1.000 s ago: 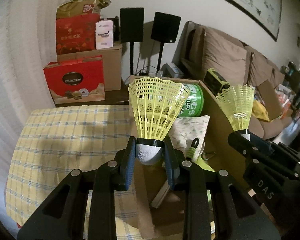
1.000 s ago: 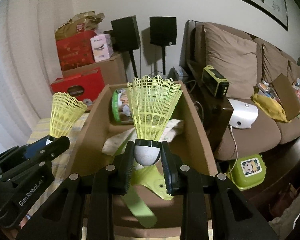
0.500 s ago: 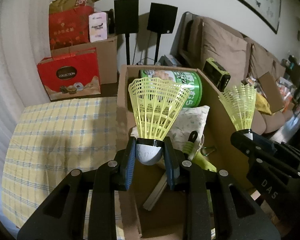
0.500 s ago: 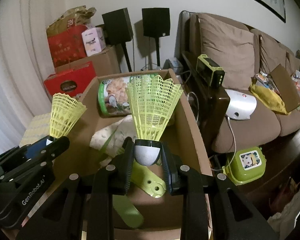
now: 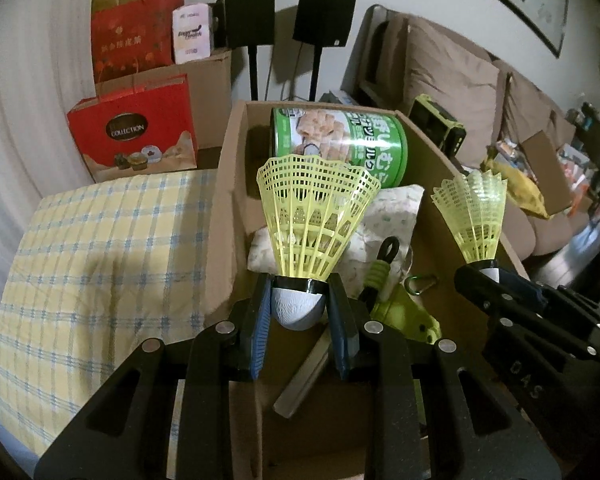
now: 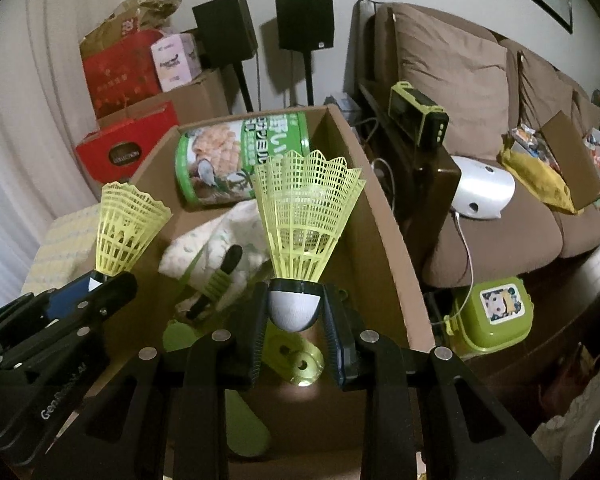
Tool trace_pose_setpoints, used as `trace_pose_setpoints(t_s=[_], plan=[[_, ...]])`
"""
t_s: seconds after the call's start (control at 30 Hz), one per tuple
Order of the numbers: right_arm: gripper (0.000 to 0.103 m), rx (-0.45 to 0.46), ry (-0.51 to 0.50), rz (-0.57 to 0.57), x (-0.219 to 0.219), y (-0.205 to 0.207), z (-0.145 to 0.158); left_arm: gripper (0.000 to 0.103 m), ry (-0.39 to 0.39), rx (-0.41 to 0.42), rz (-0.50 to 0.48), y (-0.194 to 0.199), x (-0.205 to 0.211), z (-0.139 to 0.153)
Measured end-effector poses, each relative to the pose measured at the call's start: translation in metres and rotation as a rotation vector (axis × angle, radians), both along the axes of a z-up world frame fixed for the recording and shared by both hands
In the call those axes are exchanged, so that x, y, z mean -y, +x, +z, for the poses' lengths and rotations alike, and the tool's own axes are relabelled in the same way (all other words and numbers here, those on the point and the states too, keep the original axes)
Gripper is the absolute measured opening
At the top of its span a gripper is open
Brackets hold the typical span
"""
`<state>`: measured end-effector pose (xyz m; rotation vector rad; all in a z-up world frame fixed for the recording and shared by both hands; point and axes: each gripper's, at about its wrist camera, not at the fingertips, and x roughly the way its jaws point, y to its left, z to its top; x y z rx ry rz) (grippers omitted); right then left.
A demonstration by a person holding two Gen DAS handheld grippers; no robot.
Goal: Organize objects
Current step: 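Carry both shuttlecocks with both tools over the box, then open both tools, dropping the shuttlecocks into the box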
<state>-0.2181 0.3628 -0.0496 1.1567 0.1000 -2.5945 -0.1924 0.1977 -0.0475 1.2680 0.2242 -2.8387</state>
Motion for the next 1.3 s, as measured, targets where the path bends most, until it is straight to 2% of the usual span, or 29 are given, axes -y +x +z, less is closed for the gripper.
trace_pose_setpoints(t_s=[0.37, 0.53, 0.7, 0.77, 0.9, 0.97, 1.0, 1.17, 1.3], plan=[[0.026, 0.030, 0.008, -0.002, 0.000, -0.003, -0.012, 0.025, 0.011, 0.038, -0.008, -0.004, -0.005, -0.010], [0.027, 0.035, 0.004, -0.002, 0.000, -0.002, -0.011, 0.029, 0.018, 0.045, -0.014, -0.005, -0.007, -0.010], [0.034, 0.021, 0.005, -0.006, -0.002, -0.001, -0.008, 0.036, 0.021, 0.034, -0.008, 0.000, -0.006, -0.007], [0.043, 0.011, 0.009, -0.010, -0.001, 0.000, -0.006, 0.037, 0.024, 0.028, -0.002, 0.001, -0.006, -0.005], [0.047, -0.002, 0.021, -0.010, 0.001, 0.003, -0.001, 0.039, 0.023, 0.014, 0.002, 0.004, -0.004, 0.001], [0.057, -0.007, 0.031, -0.013, 0.002, 0.004, 0.000, 0.040, 0.023, 0.011, 0.004, 0.005, -0.003, 0.003], [0.059, -0.010, 0.029, -0.011, 0.002, 0.004, 0.001, 0.041, 0.024, 0.008, 0.006, 0.005, -0.003, 0.005], [0.059, -0.019, 0.024, -0.014, 0.002, 0.007, 0.006, 0.042, 0.017, 0.004, 0.007, 0.007, -0.002, 0.008], [0.066, -0.032, 0.020, -0.019, 0.001, 0.009, 0.011, 0.058, 0.017, -0.015, 0.014, 0.011, 0.002, 0.012]])
